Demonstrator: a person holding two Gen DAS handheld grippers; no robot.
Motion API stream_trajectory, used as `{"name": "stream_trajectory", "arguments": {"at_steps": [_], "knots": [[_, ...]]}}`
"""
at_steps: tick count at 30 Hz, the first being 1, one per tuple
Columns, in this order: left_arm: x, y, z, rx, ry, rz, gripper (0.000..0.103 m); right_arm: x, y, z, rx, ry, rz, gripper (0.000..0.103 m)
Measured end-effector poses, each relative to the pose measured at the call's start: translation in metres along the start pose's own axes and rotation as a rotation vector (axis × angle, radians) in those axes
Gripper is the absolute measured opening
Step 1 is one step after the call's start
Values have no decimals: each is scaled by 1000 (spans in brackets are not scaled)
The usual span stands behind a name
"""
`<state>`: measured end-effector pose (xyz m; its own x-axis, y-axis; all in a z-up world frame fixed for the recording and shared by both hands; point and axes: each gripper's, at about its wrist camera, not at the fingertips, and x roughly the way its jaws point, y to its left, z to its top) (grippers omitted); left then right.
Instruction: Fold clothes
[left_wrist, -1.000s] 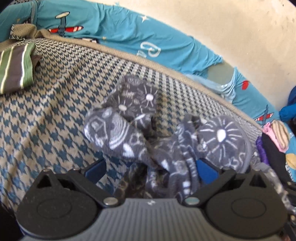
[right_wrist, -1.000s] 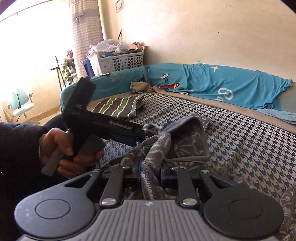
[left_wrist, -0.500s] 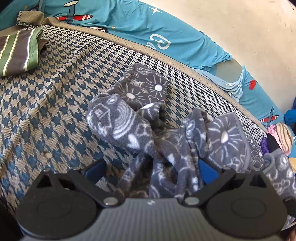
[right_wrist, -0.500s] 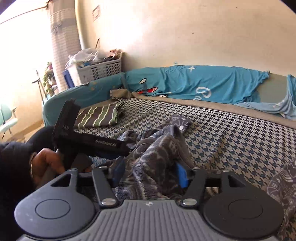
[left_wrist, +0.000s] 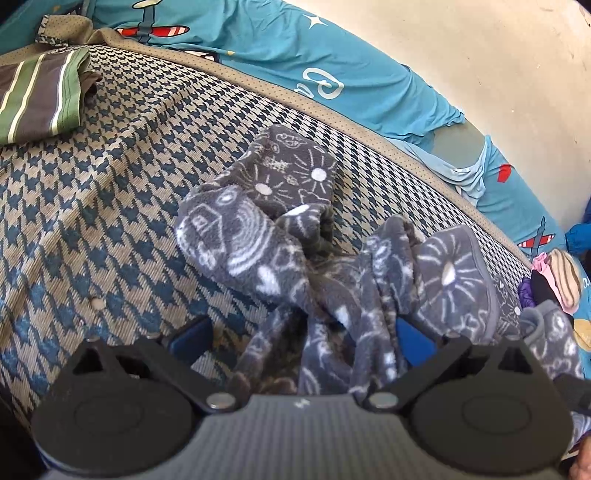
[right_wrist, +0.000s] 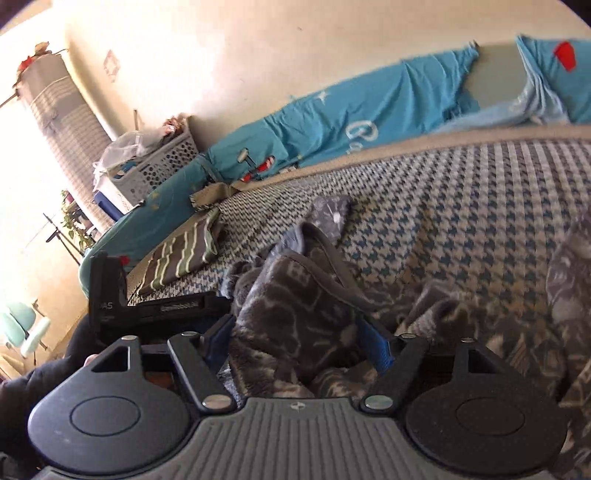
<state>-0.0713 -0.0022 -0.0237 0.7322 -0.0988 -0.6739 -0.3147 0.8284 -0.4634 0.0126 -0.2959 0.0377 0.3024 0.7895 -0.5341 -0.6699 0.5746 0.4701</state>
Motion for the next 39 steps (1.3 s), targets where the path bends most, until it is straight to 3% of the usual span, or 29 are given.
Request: {"name": "stream_trajectory", "arguments": {"at_steps": [6,9,11,14,22,27,33,39], "knots": [[0,1,-1,-7,-1,-1,103,13,-2,1,36,5,14,72],[0,2,-2,-11,1,-2,103,16,5,1,-5,-13,6,52],[-1,3,-1,-20,3,-5,103,17,12,1,-58,-28,-3,31],[-6,3,2,-20,-3,-16,103,15,22,0,-125,-60,-3,21],[-27,-14,4,98,-33,-68,103,-2,29,3,-180,-172,-41,17],[-29,-33,-6,175,5,-103,103,-5,30,9,-203,-226,-108,16],[-27,-49,-5,186,41,-151,103,-5,23,24,-189,-269,-132,16],[-30,-73,-1,270,67,-185,103,2,12,44,-171,-296,-146,15]]}}
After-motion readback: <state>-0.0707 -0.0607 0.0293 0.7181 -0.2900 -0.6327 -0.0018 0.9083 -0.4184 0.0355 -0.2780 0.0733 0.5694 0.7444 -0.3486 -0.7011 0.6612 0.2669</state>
